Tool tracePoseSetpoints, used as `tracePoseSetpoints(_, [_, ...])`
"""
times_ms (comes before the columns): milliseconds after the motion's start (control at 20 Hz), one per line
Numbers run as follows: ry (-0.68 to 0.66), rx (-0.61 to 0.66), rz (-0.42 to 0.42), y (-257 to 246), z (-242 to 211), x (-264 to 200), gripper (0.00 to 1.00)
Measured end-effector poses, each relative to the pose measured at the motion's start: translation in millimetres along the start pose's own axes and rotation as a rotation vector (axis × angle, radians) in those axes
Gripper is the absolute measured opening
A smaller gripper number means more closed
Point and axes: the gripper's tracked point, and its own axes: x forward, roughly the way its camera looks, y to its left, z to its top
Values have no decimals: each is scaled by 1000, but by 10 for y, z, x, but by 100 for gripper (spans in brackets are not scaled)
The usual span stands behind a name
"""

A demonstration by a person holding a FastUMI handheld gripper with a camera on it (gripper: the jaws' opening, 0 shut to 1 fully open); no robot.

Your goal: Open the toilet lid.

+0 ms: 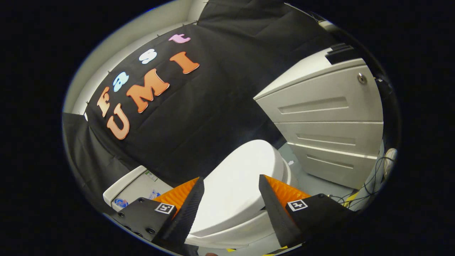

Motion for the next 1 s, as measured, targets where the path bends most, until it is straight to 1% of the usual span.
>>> tracePoseSetpoints(150, [-2, 78, -52, -347, -109, 34, 99])
tracePoseSetpoints(300, [90, 142, -90, -618, -408, 19, 99])
tracePoseSetpoints(450, [157, 192, -102, -790, -596, -18, 99])
tracePoseSetpoints(700, [179, 291, -117, -1037, -720, 6, 98])
tracePoseSetpoints(750, [184, 306, -116, -1073, -740, 23, 95])
tracePoseSetpoints(850, [191, 322, -110, -1132, -769, 45, 86])
tracePoseSetpoints(900, [191, 334, -101, -1131, -764, 59, 83])
tracePoseSetpoints(950, [191, 347, -91, -1127, -764, 91, 76])
tracePoseSetpoints(1000, [195, 361, -89, -1126, -785, 126, 74])
